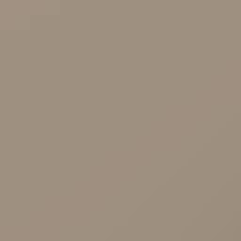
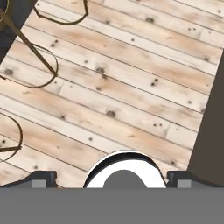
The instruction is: Pick up the metallic utensils from the counter and place them in the open drawer. Make sure not to pick up any wooden utensils.
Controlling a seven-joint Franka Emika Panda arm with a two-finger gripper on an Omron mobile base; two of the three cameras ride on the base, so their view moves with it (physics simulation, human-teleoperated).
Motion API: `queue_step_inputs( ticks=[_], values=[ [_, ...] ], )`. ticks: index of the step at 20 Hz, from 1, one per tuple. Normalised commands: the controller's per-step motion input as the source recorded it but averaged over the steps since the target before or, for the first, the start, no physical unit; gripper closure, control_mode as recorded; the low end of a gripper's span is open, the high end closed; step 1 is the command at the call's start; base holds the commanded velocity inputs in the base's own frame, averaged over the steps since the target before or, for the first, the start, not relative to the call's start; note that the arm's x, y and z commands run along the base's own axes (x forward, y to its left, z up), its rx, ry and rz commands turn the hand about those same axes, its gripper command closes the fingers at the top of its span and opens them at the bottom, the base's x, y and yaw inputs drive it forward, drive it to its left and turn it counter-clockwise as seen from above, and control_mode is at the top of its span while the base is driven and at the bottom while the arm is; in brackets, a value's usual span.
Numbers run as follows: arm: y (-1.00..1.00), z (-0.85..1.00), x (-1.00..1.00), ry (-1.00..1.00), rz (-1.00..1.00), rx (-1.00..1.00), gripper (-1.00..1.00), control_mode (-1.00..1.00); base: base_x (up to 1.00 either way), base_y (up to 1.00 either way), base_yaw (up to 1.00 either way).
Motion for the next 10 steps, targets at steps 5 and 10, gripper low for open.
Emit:
queue_step_inputs(
  ticks=[5,10],
  values=[
    [0.00,0.00,0.00,0.00,0.00,0.00,-1.00,1.00,0.68,-0.92,0.60],
    [0.00,0.00,0.00,0.00,0.00,0.00,-1.00,1.00,0.42,-0.95,0.52]
  ],
)
